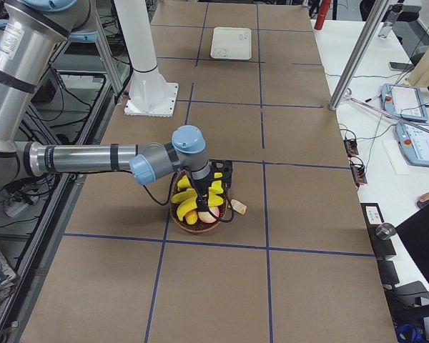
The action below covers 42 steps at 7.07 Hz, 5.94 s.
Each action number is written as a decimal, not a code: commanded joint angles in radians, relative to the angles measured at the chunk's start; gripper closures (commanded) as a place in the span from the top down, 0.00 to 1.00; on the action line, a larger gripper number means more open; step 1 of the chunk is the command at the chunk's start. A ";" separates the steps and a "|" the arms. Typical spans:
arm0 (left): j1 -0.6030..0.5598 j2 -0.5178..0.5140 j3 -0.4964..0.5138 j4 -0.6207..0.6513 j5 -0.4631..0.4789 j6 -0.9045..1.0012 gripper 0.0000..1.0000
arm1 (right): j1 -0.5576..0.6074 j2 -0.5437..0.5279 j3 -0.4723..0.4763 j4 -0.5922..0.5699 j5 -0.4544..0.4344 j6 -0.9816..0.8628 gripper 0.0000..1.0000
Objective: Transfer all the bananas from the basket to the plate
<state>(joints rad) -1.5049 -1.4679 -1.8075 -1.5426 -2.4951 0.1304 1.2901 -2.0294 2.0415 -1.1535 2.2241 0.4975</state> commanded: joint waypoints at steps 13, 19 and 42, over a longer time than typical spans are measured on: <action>0.000 0.011 -0.004 -0.007 -0.028 0.002 1.00 | -0.368 -0.060 -0.027 0.093 -0.187 0.087 0.62; 0.000 0.011 0.000 -0.007 -0.028 0.000 1.00 | -0.327 -0.063 -0.001 0.090 -0.187 0.082 0.02; 0.753 -0.644 0.096 -1.047 0.247 -2.054 0.99 | -0.920 0.945 0.131 -0.203 -0.429 0.934 0.03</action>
<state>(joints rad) -0.8236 -2.0646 -1.7044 -2.5545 -2.3090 -1.8196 0.3736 -1.0855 2.1724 -1.3731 1.7934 1.4316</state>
